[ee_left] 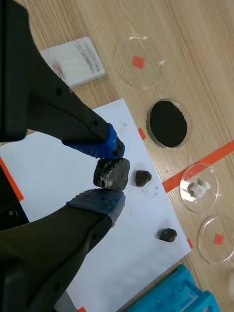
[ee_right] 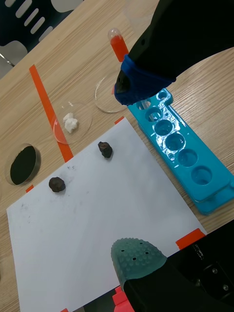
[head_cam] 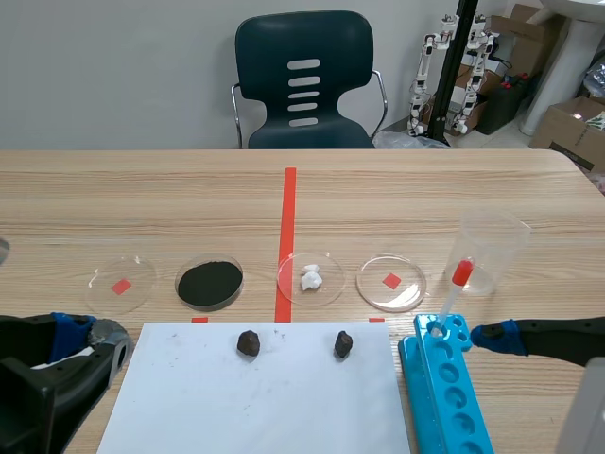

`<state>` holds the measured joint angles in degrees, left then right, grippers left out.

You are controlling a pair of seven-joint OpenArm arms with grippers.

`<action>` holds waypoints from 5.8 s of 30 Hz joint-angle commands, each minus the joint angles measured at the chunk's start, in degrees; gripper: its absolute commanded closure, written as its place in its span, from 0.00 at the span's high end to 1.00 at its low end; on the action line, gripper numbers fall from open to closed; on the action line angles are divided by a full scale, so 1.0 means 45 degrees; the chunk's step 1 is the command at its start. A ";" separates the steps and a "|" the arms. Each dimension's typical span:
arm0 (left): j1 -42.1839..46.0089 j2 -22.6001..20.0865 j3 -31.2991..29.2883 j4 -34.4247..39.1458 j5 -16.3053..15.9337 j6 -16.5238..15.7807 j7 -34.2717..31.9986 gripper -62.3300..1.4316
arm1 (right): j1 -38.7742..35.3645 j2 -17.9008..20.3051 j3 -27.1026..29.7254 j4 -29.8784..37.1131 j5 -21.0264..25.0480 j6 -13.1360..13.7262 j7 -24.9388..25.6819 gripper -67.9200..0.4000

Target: Lower the mineral onto the iron filings and hold still

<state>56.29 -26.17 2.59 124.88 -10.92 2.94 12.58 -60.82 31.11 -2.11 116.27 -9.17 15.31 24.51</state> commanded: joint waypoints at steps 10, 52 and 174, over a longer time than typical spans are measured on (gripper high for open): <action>-0.2492 0.0131 0.0005 -0.0277 -0.0486 0.0063 0.3609 0.20 | 0.0005 -0.0005 0.0044 0.0340 0.0126 -0.0063 0.0189 0.84; -1.8428 0.4765 0.4585 -1.4770 -0.2521 0.3288 0.9894 0.20 | 0.0005 -0.0005 0.0044 0.0340 0.0126 -0.0063 0.0194 0.84; -0.1583 0.1151 0.0180 -0.0160 -0.0617 -0.2317 0.0019 0.20 | 0.0005 -0.0005 0.0044 0.0340 0.0131 -0.0063 0.0189 0.84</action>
<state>49.52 -21.28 3.44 123.22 -13.08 -7.55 13.43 -60.82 31.11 -2.11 116.27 -9.15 15.31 24.51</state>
